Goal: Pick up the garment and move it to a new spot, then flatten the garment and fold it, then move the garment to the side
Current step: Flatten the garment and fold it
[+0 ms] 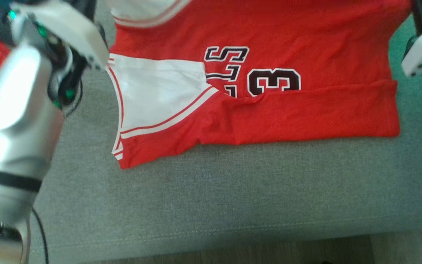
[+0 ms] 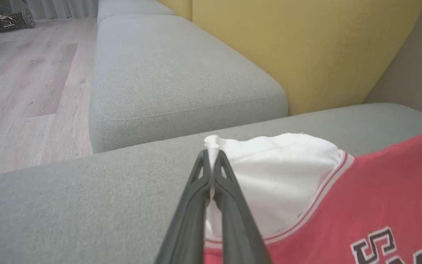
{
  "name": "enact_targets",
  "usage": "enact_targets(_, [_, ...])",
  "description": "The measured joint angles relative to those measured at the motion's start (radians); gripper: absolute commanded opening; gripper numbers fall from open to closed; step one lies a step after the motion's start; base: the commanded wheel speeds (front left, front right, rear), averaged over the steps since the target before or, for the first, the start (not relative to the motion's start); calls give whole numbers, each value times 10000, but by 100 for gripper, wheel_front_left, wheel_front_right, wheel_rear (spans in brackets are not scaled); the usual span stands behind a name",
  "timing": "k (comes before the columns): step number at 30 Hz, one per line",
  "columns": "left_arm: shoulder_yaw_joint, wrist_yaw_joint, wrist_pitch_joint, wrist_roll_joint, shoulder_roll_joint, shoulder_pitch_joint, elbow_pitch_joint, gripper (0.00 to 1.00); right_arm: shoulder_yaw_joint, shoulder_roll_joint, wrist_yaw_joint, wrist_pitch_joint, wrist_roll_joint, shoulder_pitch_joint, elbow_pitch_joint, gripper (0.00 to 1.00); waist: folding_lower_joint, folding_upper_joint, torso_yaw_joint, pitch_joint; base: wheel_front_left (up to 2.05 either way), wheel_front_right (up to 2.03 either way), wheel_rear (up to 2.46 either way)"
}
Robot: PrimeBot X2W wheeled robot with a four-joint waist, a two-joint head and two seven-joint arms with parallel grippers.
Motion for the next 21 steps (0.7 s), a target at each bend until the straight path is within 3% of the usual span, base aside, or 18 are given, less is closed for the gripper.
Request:
enact_targets(8, [-412,-190,288,-4,663,1582,-1177,0,642,-391,0,63,650,998,-656,0,0,0,64,-571,0,0,0])
enact_targets(21, [-1122,119,1948,-272,1952,4023,-4263,0,1639,-1553,0,1616,1937,2450,-2261,0,0,0,99,-1428,0,0,0])
